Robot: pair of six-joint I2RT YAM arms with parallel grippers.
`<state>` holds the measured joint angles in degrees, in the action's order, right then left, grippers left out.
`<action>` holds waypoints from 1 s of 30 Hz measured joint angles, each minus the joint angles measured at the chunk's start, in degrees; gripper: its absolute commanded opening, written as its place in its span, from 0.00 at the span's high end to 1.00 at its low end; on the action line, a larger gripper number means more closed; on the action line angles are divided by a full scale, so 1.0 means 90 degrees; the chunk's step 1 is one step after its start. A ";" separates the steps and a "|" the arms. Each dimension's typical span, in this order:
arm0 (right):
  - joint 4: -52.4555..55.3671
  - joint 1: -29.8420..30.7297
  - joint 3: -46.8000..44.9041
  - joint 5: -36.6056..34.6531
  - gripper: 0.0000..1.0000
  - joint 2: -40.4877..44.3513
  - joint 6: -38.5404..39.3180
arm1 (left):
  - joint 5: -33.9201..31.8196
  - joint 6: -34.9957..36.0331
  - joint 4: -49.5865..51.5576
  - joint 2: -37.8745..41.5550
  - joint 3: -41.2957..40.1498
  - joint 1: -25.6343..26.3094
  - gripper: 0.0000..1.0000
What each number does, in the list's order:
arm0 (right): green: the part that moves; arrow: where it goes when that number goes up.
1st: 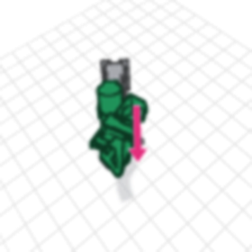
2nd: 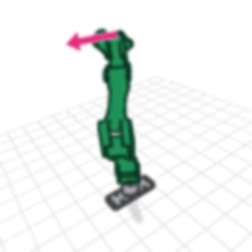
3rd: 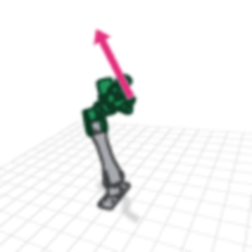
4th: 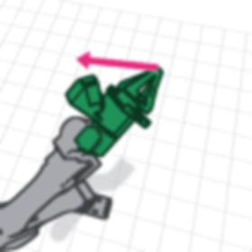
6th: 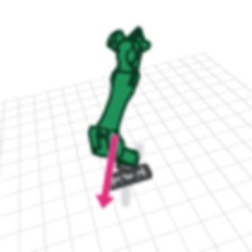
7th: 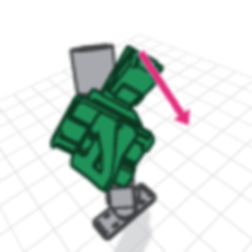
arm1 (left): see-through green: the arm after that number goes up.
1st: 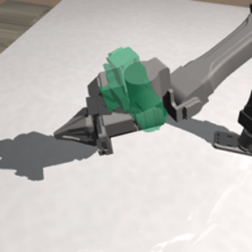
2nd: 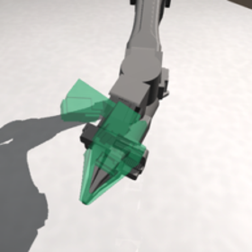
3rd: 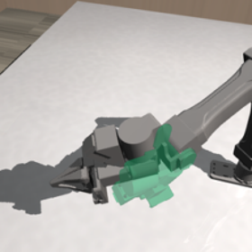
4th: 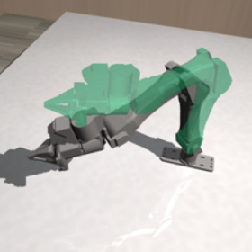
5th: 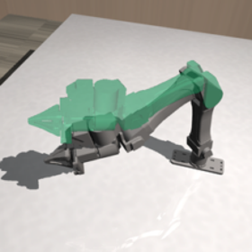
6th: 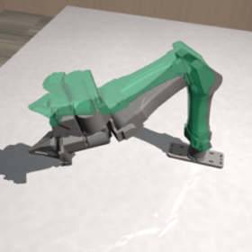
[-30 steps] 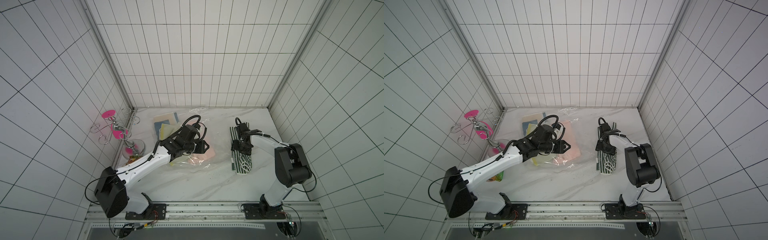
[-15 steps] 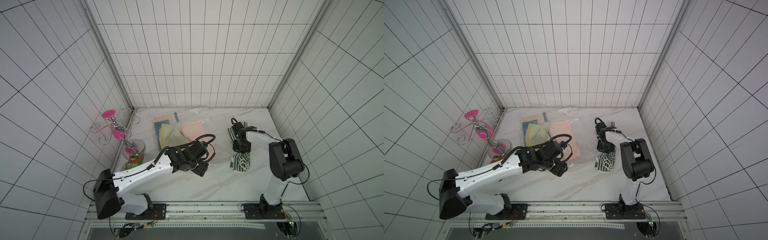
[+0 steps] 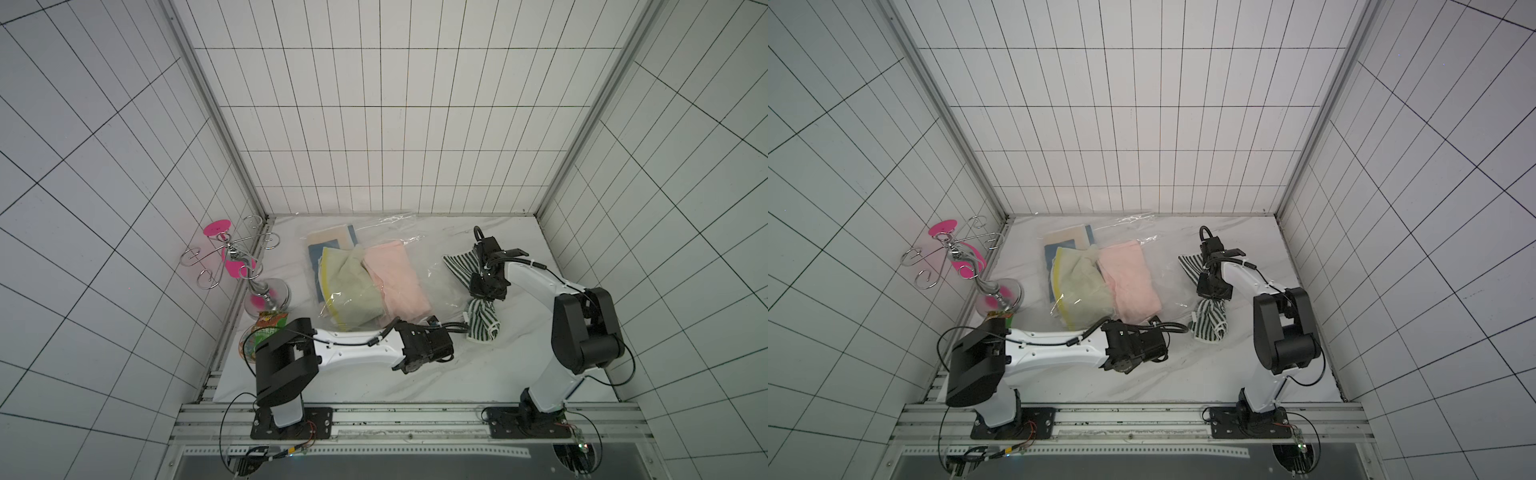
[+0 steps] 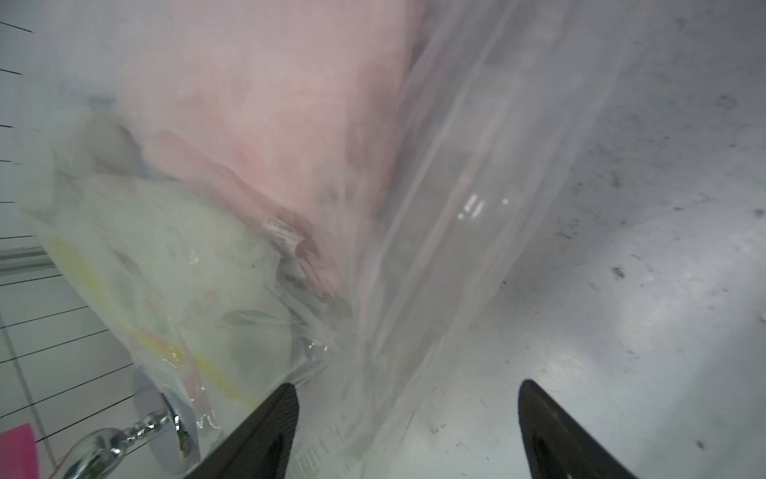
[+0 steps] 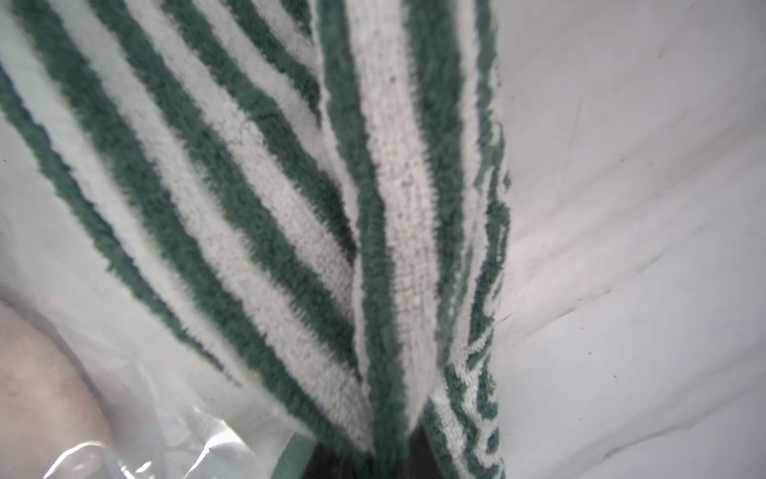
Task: Place the folded towel into the vacuum bag
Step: Open the vacuum bag at the center of the board.
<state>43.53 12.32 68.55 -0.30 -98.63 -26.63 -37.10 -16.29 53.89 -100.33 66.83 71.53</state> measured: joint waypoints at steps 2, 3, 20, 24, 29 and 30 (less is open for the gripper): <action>-0.0002 -0.0070 -0.0002 0.0085 0.97 0.0034 0.0022 | -0.0580 0.0036 -0.0165 -0.0044 -0.0046 -0.0058 0.26; -0.0005 -0.0117 -0.0010 0.0126 0.98 0.0085 0.0036 | -0.0840 0.0080 -0.0287 -0.0034 -0.0066 -0.0107 0.33; 0.0277 -0.0716 0.0151 0.0308 1.00 0.1163 0.0168 | 0.0435 0.1591 -0.1212 0.0508 0.1571 -0.2346 1.00; 0.0427 -0.0695 0.0151 0.0362 1.00 0.1637 0.0168 | 0.1107 0.1644 -0.1052 0.0508 0.1914 -0.2727 1.00; 0.0721 -0.0466 0.0138 0.0369 1.00 0.2171 0.0233 | 0.1872 0.1639 -0.0901 0.0508 0.1931 -0.2939 1.00; 0.0792 -0.0355 0.0114 0.0357 1.00 0.2302 0.0238 | 0.2018 0.1630 -0.0886 0.0508 0.1931 -0.2985 1.00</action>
<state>50.65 9.13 69.58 2.92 -77.91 -24.49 -18.94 -1.63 45.91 -95.77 84.20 44.66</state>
